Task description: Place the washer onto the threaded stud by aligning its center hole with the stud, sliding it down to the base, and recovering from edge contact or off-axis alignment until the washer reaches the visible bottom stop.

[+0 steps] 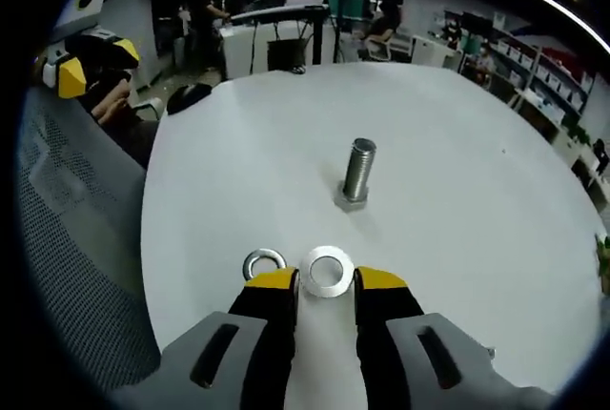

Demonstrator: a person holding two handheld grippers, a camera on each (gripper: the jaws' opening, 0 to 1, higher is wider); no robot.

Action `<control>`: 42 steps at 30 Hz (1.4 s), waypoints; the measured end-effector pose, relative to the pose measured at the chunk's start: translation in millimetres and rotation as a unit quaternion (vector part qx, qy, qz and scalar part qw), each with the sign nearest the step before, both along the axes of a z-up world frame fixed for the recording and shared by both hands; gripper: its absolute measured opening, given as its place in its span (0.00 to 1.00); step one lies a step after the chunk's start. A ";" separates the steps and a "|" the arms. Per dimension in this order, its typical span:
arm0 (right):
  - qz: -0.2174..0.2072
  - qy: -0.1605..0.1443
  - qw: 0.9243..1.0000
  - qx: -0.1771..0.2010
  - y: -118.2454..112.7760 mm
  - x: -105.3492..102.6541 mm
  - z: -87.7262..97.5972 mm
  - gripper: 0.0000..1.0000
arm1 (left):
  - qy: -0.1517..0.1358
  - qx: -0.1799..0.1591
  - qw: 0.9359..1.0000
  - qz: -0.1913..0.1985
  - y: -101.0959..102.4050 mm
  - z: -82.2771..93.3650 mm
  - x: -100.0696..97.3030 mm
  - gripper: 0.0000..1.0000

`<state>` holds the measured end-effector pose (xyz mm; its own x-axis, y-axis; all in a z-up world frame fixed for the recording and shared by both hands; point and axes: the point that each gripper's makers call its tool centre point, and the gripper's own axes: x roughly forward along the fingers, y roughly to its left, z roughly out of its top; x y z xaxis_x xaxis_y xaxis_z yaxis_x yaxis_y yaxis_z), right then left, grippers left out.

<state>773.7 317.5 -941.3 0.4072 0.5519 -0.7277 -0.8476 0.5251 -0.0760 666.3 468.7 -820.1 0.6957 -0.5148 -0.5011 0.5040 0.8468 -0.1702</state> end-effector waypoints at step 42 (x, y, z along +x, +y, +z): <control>0.104 -0.083 0.991 -0.034 43.0 53.9 147.0 0.24 | -0.027 0.037 0.999 0.009 20.5 -3.4 1.3 0.48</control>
<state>827.6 360.5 -794.2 0.4065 0.5882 -0.6992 -0.9100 0.3289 -0.2523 667.6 489.3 -823.5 0.7307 -0.4659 -0.4990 0.4961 0.8645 -0.0807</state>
